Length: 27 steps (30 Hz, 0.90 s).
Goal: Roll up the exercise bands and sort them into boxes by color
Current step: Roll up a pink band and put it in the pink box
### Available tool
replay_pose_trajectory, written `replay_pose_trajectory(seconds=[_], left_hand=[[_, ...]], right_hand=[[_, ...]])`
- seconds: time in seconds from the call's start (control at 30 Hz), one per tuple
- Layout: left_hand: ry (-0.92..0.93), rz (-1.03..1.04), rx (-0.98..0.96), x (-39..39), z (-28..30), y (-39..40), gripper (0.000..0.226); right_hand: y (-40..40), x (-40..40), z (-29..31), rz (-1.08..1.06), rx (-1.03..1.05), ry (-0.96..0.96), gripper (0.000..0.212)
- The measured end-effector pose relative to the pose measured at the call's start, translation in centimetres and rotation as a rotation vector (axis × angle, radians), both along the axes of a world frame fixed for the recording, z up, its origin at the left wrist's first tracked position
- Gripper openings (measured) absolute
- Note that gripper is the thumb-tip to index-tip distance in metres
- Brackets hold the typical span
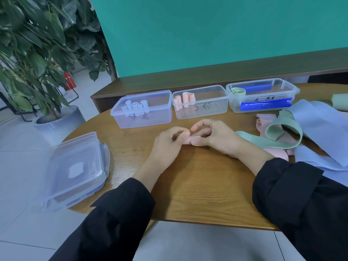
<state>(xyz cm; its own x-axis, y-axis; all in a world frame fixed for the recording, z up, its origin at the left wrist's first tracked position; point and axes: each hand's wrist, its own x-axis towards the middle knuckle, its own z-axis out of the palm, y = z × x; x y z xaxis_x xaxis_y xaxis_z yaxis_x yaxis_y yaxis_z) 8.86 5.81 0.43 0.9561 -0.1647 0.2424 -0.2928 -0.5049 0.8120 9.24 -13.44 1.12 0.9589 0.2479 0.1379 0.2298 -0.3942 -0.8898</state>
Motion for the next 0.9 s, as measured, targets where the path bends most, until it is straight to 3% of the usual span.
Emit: replay_pose_trajectory(seconds=[0.2,0.37,0.53,0.67,0.77,0.87,0.9], left_hand=[[0.040,-0.020,-0.146,-0.1,-0.2,0.4,0.014],[0.108,-0.039,-0.447,-0.2,-0.1,1.1,0.013],[0.216,-0.085,-0.650,0.0,0.0,1.0,0.018],[0.281,-0.101,-0.704,-0.1,0.3,0.8,0.024],[0.208,-0.071,-0.656,-0.2,0.1,0.6,0.021],[0.146,-0.059,-0.663,-0.7,0.3,0.4,0.021],[0.132,-0.065,-0.663,-0.9,0.4,0.3,0.022]], right_hand=[[0.1,-0.4,0.1,-0.009,0.101,0.003,0.032],[0.8,-1.1,0.2,-0.012,0.169,-0.116,0.028],[1.0,-1.3,0.1,-0.064,0.165,-0.220,0.031],[0.7,-1.5,0.5,-0.084,0.096,-0.271,0.031],[0.6,-1.5,0.7,-0.055,0.102,-0.215,0.036],[1.1,-1.7,1.0,-0.066,0.181,-0.058,0.061],[1.3,-1.8,1.1,-0.081,0.231,-0.014,0.059]])
